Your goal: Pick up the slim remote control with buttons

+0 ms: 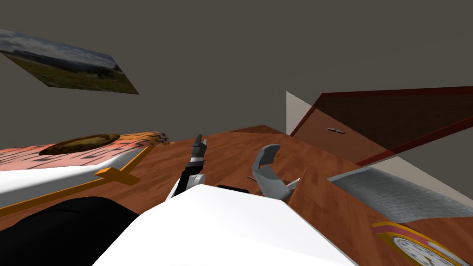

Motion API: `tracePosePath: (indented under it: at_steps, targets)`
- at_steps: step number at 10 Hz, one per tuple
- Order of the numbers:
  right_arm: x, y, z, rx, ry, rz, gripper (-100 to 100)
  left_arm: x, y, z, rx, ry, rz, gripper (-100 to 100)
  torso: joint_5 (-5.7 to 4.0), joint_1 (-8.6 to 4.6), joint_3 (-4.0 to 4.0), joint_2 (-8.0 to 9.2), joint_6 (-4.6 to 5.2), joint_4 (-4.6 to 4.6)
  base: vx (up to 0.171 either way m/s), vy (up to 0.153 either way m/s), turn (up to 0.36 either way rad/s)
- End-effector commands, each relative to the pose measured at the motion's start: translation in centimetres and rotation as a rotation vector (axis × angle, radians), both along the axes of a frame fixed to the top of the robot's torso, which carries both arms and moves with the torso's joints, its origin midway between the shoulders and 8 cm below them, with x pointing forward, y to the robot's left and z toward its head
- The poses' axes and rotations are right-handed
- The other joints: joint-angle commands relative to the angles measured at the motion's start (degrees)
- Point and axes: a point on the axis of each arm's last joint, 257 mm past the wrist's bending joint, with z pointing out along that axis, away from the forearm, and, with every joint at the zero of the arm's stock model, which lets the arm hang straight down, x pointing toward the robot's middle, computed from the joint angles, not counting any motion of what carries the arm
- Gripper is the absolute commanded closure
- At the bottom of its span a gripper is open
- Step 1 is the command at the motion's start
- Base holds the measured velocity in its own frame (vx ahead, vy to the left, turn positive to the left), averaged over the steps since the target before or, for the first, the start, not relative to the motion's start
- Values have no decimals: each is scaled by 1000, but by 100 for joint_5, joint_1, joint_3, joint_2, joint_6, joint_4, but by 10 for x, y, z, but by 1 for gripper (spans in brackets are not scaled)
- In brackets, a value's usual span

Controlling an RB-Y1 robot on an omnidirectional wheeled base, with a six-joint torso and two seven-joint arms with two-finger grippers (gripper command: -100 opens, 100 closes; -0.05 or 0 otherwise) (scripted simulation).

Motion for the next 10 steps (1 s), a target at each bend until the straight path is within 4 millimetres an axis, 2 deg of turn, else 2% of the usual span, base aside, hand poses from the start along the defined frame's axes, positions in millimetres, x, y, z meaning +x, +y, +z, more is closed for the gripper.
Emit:
tracePosePath:
  at_steps: [1, 2, 4, 5, 6, 9, 10]
  targets:
    - [-6, 1, 5, -2, 6, 1, -100, 0, 0, 0, 0, 0, 0, 0, 0, 0, 0, 0, 0, 0, 15, -17, -20]
    - [-35, 7, -3, 4, 59, 10, -100, 0, 0, 0, 0, 0, 0, 0, 5, 18, 12, 20, 2, 5, 48, -56, 187]
    - [-29, 6, -2, 1, 51, 7, -100, 0, 0, 0, 0, 0, 0, 0, 0, -2, 4, 6, 0, 2, 61, -62, 70]
    - [-30, 6, -2, 2, 52, 8, 0, 0, 0, 0, 0, 0, 0, 0, 2, 12, 9, 16, 1, 4, 6, -7, 1]
    - [-34, 13, -13, 3, 51, 0, -100, 0, 0, 0, 0, 0, 0, 0, 5, 24, 16, 26, 1, 6, 1, -27, 57]
    - [-39, 25, -29, 5, 51, -12, -100, 0, 0, 0, 0, 0, 0, 0, 2, 9, 22, 37, 2, 9, -7, -52, 50]
    - [-38, 23, -26, 5, 51, -10, -100, 0, 0, 0, 0, 0, 0, 0, 2, 10, 22, 37, 2, 9, -2, -21, 10]
